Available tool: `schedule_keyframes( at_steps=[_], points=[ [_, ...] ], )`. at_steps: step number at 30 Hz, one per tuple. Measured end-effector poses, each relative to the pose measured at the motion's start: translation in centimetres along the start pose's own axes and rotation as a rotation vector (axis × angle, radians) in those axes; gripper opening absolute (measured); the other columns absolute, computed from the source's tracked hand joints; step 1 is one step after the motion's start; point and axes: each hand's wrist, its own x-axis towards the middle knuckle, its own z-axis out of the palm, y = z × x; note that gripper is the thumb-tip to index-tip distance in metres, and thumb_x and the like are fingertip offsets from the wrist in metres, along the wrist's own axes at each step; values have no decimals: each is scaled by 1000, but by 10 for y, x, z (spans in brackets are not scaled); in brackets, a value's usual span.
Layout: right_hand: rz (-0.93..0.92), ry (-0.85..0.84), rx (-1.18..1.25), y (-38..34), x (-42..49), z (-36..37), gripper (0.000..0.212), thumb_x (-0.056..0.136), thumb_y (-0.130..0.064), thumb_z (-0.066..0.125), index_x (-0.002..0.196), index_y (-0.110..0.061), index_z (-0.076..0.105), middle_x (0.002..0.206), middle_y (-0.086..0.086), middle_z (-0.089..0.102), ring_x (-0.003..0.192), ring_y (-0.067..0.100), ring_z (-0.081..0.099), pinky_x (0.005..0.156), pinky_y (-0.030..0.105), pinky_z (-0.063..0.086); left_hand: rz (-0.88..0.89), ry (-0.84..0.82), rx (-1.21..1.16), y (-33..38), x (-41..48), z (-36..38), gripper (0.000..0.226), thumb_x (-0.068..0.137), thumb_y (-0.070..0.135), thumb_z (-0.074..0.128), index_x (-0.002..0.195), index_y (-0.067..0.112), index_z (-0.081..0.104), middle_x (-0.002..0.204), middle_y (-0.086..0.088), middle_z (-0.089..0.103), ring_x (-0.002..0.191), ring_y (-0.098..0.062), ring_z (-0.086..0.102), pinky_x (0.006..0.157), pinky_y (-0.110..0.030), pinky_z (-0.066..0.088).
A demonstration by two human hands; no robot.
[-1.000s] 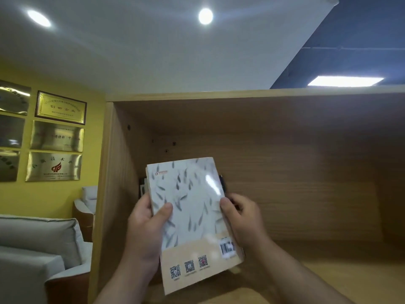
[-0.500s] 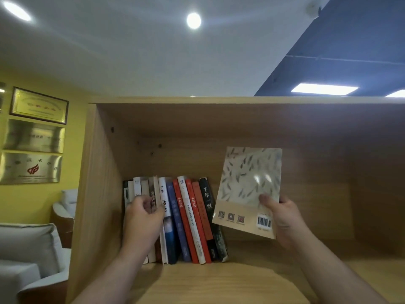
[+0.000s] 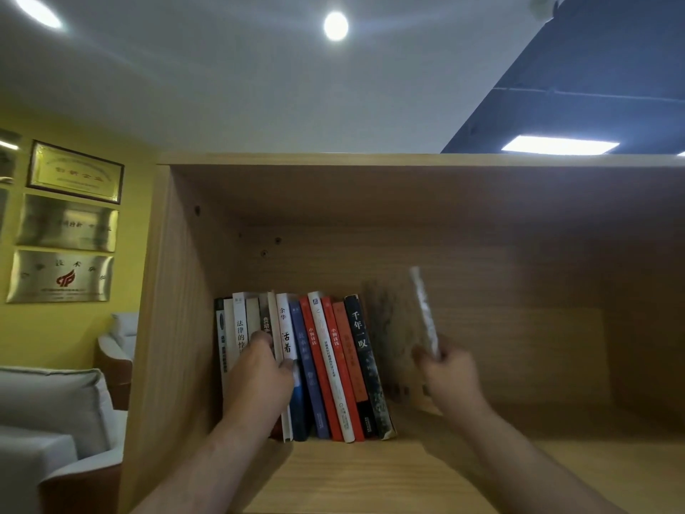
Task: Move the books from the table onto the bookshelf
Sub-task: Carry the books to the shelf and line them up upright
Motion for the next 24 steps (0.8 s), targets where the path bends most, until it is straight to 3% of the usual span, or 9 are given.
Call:
schedule_keyframes(
  at_steps=[3, 6, 7, 10, 14, 17, 19, 22, 24],
  points=[
    [-85, -100, -54, 3, -10, 16, 12, 99, -8, 62, 98, -19, 68, 81, -2, 74, 73, 18, 74, 50, 25, 60, 8, 13, 19, -1, 1, 3, 30, 94, 18, 67, 122, 20, 54, 94, 8, 56, 88, -15, 63, 69, -29, 57],
    [-86, -265, -29, 5, -18, 26, 26, 100, -13, 63, 123, -25, 60, 97, -7, 71, 80, 9, 75, 61, 25, 64, 40, 20, 56, -4, 1, 5, 38, 92, 20, 69, 127, 20, 52, 104, 9, 57, 91, -10, 57, 67, -23, 51],
    [-81, -303, -51, 7, -19, 27, 34, 100, -16, 63, 129, -31, 54, 104, -7, 70, 87, 9, 75, 70, 32, 66, 60, 24, 72, -4, 0, 6, 40, 92, 21, 70, 128, 22, 52, 111, 7, 60, 93, -9, 57, 68, -24, 52],
    [-51, -404, -27, 12, -17, 26, 33, 105, -22, 54, 132, -38, 45, 118, -1, 67, 104, 19, 72, 86, 49, 64, 115, 32, 99, -5, -4, 9, 37, 92, 26, 70, 125, 25, 54, 114, 4, 64, 93, -9, 62, 72, -29, 58],
    [-43, -443, -76, 14, -17, 26, 30, 108, -28, 44, 127, -50, 38, 129, -4, 62, 119, 18, 64, 100, 51, 57, 107, 21, 85, -5, -6, 13, 31, 94, 25, 67, 121, 30, 51, 109, 8, 65, 91, -10, 67, 67, -29, 61],
    [-46, -440, -107, 16, -10, 31, 33, 107, -30, 45, 134, -49, 38, 133, -2, 60, 119, 19, 64, 99, 52, 58, 42, 8, -64, -7, -6, 14, 36, 93, 18, 70, 122, 27, 51, 107, 9, 65, 91, -7, 65, 59, -17, 50],
    [-44, -461, -131, 18, -6, 32, 43, 108, -31, 46, 147, -41, 31, 134, -3, 58, 114, 14, 64, 93, 42, 61, -1, 22, -213, -8, -7, 12, 40, 90, 13, 72, 121, 27, 50, 102, 11, 63, 88, -3, 63, 59, -15, 47],
    [-53, -486, -153, 19, -7, 30, 51, 108, -34, 44, 154, -37, 22, 123, -12, 54, 99, 1, 61, 74, 19, 55, -10, 39, -316, -11, -10, 11, 41, 90, 11, 70, 117, 32, 48, 106, 10, 59, 88, -3, 61, 65, -20, 53],
    [-72, -477, -160, 19, -9, 30, 52, 108, -34, 44, 154, -38, 22, 119, -15, 53, 96, 0, 60, 71, 16, 52, 15, 26, -259, -12, -12, 11, 34, 93, 15, 66, 116, 34, 50, 115, 7, 57, 93, -6, 60, 74, -27, 57]
  ],
)
